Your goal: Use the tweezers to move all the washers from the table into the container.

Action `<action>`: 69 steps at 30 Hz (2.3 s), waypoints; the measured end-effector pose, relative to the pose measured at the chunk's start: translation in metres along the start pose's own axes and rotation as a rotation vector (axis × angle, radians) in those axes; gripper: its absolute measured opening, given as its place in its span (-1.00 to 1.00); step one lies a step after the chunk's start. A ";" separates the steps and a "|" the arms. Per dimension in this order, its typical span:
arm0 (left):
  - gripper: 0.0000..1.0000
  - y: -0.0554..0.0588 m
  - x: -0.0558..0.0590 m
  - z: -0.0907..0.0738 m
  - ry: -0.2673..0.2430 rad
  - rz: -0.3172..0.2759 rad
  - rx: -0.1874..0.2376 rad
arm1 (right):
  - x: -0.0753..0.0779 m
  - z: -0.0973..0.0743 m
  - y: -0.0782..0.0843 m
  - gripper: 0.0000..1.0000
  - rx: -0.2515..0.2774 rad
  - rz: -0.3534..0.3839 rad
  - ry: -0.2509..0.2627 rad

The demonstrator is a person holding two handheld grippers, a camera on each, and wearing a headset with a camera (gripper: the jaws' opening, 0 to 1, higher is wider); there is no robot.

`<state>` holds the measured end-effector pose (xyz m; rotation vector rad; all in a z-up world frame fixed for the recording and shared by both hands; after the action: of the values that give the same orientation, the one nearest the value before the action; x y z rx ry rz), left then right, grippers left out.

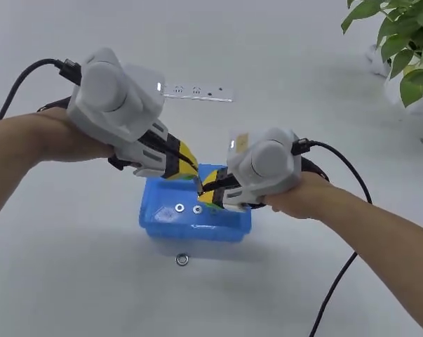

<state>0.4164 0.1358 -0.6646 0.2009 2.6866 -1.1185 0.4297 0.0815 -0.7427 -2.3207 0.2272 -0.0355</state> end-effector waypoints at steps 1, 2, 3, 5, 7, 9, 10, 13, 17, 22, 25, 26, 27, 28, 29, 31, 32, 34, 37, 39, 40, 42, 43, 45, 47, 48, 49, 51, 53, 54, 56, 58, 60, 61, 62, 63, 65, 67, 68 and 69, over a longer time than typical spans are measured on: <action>-0.90 0.000 0.000 0.001 0.000 0.000 0.001 | 0.000 0.000 0.001 -0.81 -0.001 0.001 0.001; -0.90 0.000 0.000 0.001 0.001 -0.001 0.001 | 0.001 0.000 0.001 -0.81 -0.003 0.002 0.001; -0.90 0.000 0.000 0.002 0.001 -0.001 0.002 | 0.001 0.000 0.002 -0.81 -0.005 0.002 0.001; -0.90 0.001 0.000 0.003 0.003 -0.002 0.000 | 0.001 0.000 0.003 -0.81 -0.010 0.005 -0.001; -0.90 0.001 0.000 0.004 0.005 -0.002 -0.002 | 0.001 0.001 0.004 -0.81 -0.013 0.001 0.001; -0.90 0.001 0.000 0.005 0.007 -0.002 -0.002 | 0.001 0.001 0.005 -0.81 -0.015 0.002 0.000; -0.90 0.001 0.000 0.005 0.006 -0.002 -0.003 | 0.001 0.001 0.005 -0.80 -0.016 0.002 0.000; -0.90 0.002 0.000 0.006 0.009 -0.003 -0.004 | 0.002 0.001 0.007 -0.80 -0.021 0.003 0.000; -0.90 0.002 0.000 0.009 0.013 -0.003 -0.006 | 0.002 0.001 0.009 -0.80 -0.025 0.006 0.000; -0.90 0.003 0.001 0.010 0.017 -0.002 -0.010 | 0.002 0.002 0.011 -0.80 -0.030 0.004 -0.002; -0.90 0.003 0.000 0.010 0.013 -0.001 -0.011 | 0.002 0.002 0.010 -0.80 -0.028 0.003 -0.003; -0.90 0.003 0.000 0.010 0.014 -0.001 -0.012 | 0.002 0.002 0.010 -0.80 -0.028 0.004 -0.004; -0.90 0.004 0.001 0.009 0.016 -0.002 -0.014 | 0.002 0.002 0.010 -0.80 -0.027 0.005 -0.005; -0.90 0.004 0.001 0.009 0.017 -0.005 -0.014 | 0.002 0.002 0.010 -0.80 -0.028 0.005 -0.005; -0.90 0.005 0.002 0.008 0.022 -0.013 -0.014 | 0.001 0.002 0.010 -0.79 -0.028 0.005 -0.007; -0.90 0.006 0.002 0.008 0.020 -0.009 -0.018 | 0.001 0.003 0.010 -0.79 -0.029 0.005 -0.007; -0.90 0.006 0.002 0.008 0.020 -0.009 -0.018 | 0.001 0.003 0.010 -0.79 -0.029 0.004 -0.007; -0.90 0.006 0.002 0.007 0.021 -0.007 -0.020 | 0.001 0.003 0.010 -0.79 -0.031 0.002 -0.007; -0.90 0.005 0.002 0.008 0.023 -0.003 -0.020 | 0.001 0.003 0.010 -0.79 -0.032 -0.001 -0.006; -0.90 0.004 0.003 0.008 0.024 0.000 -0.019 | 0.001 0.002 0.010 -0.79 -0.031 -0.002 -0.007; -0.90 0.004 0.003 0.008 0.023 0.003 -0.019 | 0.001 0.002 0.009 -0.79 -0.031 -0.003 -0.005; -0.90 0.002 0.003 0.006 0.021 0.007 -0.017 | 0.000 0.000 0.008 -0.79 -0.028 -0.007 -0.003; -0.90 0.001 0.002 0.006 0.020 0.008 -0.017 | 0.000 -0.001 0.007 -0.79 -0.027 -0.008 -0.002; -0.90 0.000 0.003 0.004 0.018 0.012 -0.019 | -0.001 -0.002 0.006 -0.79 -0.022 -0.006 -0.004; -0.90 -0.002 0.003 0.002 0.016 0.016 -0.021 | -0.001 -0.003 0.004 -0.79 -0.020 -0.011 0.000; -0.90 -0.003 0.003 0.001 0.014 0.019 -0.022 | -0.002 -0.004 0.003 -0.79 -0.019 -0.012 0.001; -0.90 -0.004 0.003 -0.001 0.012 0.022 -0.022 | -0.002 -0.005 0.001 -0.79 -0.018 -0.016 0.003; -0.90 -0.006 0.003 -0.003 0.009 0.025 -0.023 | -0.003 -0.007 -0.002 -0.79 -0.015 -0.019 0.007; -0.90 -0.009 0.003 -0.005 0.006 0.030 -0.025 | -0.004 -0.009 -0.004 -0.79 -0.011 -0.023 0.012; -0.90 -0.010 0.003 -0.006 0.003 0.034 -0.026 | -0.005 -0.010 -0.004 -0.79 -0.010 -0.023 0.013; -0.90 -0.013 0.004 -0.009 0.001 0.039 -0.028 | -0.006 -0.012 -0.006 -0.79 -0.007 -0.026 0.016; -0.90 -0.016 0.005 -0.011 -0.003 0.044 -0.028 | -0.007 -0.015 -0.008 -0.79 -0.004 -0.028 0.021; -0.90 -0.018 0.006 -0.014 -0.007 0.050 -0.030 | -0.009 -0.018 -0.011 -0.79 -0.001 -0.032 0.027; -0.90 -0.020 0.007 -0.016 -0.007 0.052 -0.029 | -0.010 -0.019 -0.012 -0.79 0.001 -0.032 0.028; -0.90 -0.021 0.008 -0.017 -0.008 0.054 -0.030 | -0.012 -0.021 -0.013 -0.79 0.003 -0.034 0.031; -0.90 -0.023 0.009 -0.019 -0.009 0.058 -0.033 | -0.013 -0.022 -0.014 -0.79 0.005 -0.036 0.033; -0.90 -0.025 0.010 -0.022 -0.009 0.061 -0.034 | -0.016 -0.024 -0.016 -0.79 0.009 -0.038 0.038; -0.90 -0.028 0.013 -0.024 -0.006 0.065 -0.036 | -0.020 -0.027 -0.018 -0.79 0.013 -0.039 0.042; -0.90 -0.029 0.014 -0.025 -0.007 0.066 -0.037 | -0.021 -0.028 -0.018 -0.79 0.015 -0.039 0.043; -0.90 -0.031 0.016 -0.027 -0.004 0.067 -0.038 | -0.024 -0.028 -0.019 -0.79 0.017 -0.039 0.044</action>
<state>0.3901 0.1340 -0.6297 0.2792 2.6738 -1.0465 0.4065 0.0781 -0.7081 -2.3092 0.2032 -0.1070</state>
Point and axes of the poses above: the centre of the closed fingertips' face, and the gripper's own axes: z roughly forward along the fingers, x roughly to its right, y roughly out of its underside, the point moved 5 cm from there along -z, roughly backward along the fingers, and after that the axes turned 14 degrees about z, right-handed, at the moved point
